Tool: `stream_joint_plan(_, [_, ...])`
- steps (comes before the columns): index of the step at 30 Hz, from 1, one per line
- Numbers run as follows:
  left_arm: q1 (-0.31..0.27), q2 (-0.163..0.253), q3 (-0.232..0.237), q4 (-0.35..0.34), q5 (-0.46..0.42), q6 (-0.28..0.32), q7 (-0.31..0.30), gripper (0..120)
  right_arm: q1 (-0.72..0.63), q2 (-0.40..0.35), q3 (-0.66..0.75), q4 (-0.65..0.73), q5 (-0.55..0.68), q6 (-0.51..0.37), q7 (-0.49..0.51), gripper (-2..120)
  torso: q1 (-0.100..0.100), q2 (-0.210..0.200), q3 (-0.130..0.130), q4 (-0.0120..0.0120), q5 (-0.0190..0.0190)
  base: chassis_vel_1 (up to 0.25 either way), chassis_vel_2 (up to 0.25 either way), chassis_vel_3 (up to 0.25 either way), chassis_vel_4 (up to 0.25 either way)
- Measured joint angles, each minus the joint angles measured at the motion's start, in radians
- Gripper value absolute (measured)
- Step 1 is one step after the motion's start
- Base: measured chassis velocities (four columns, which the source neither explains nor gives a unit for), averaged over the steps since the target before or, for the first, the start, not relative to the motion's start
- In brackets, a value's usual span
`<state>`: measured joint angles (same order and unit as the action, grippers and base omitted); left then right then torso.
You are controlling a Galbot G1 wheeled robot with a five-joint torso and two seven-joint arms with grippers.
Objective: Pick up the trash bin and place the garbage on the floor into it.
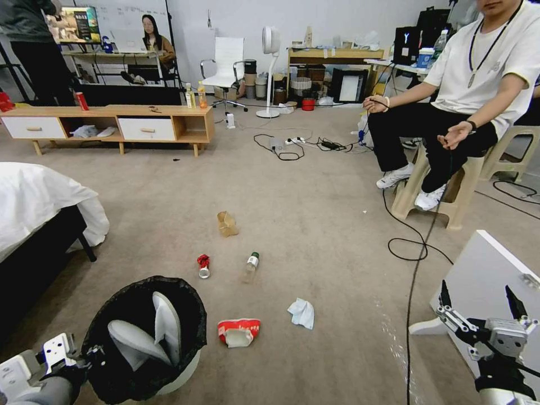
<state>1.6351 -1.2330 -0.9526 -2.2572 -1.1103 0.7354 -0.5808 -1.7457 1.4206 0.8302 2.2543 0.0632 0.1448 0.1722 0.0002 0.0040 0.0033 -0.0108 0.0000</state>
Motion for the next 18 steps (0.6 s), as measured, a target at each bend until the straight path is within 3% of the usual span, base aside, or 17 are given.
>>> stream_joint_plan(18, [-0.002,-0.004,-0.005,0.007,0.011,0.000,0.002,2,0.008,-0.003,0.001,-0.012,0.002,0.032,-0.022,100,0.000,0.000,0.000,0.0001,0.0000,-0.127,0.133,0.132,-0.138])
